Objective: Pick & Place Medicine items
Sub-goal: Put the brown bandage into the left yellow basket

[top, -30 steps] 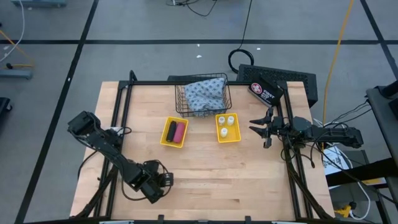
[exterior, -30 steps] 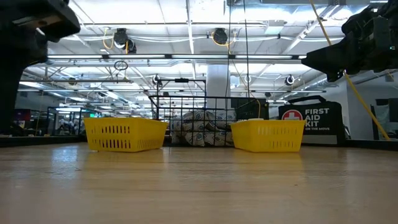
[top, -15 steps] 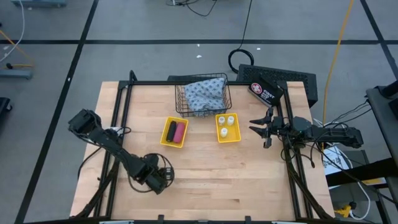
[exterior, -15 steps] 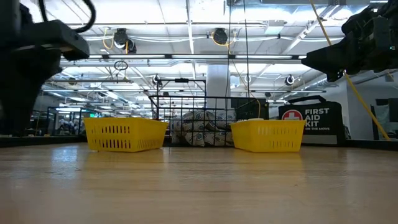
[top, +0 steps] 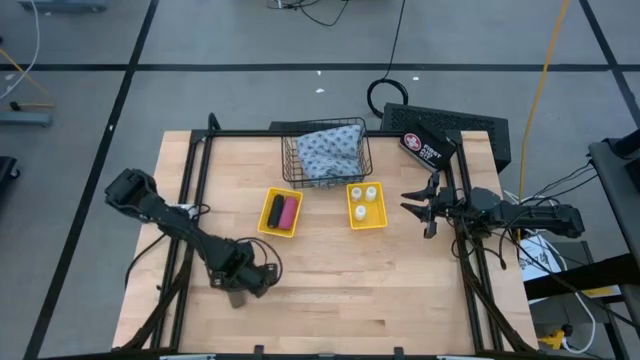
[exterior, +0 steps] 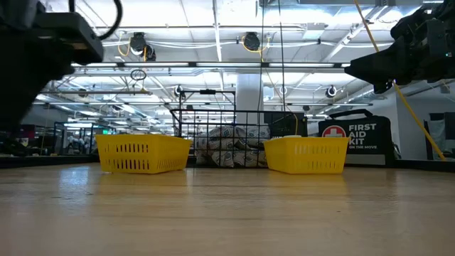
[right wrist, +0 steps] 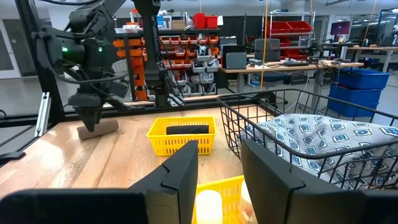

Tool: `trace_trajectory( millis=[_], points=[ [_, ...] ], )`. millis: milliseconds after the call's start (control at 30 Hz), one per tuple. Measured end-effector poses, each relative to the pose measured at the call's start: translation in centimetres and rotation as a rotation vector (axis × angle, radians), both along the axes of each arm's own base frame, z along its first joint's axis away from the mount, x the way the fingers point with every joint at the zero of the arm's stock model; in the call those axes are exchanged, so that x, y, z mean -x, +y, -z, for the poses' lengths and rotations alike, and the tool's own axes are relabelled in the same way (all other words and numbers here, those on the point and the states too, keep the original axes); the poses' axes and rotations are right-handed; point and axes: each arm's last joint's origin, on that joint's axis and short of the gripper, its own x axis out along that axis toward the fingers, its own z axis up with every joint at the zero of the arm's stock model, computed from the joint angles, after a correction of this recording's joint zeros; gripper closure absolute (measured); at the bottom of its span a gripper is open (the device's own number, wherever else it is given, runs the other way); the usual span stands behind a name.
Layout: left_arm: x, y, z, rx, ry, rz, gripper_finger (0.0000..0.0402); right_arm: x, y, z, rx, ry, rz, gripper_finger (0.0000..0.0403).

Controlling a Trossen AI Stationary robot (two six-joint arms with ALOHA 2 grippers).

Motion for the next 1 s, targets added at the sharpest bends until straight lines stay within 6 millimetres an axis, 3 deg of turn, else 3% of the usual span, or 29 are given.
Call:
trace_trajectory(
  millis=[433,1000],
  points=[
    [3.1,-3.1,0.2,-0.013,0.128,-0.230,0.0117,0.0,0.0,0.0,0.000,0.000,0.000,0.0289],
    [1.7,-3.2,4.4,-0.138,0.208,-0.266,0.0117,0.0,0.0,0.0,0.000,0.000,0.000,0.0289]
  ],
)
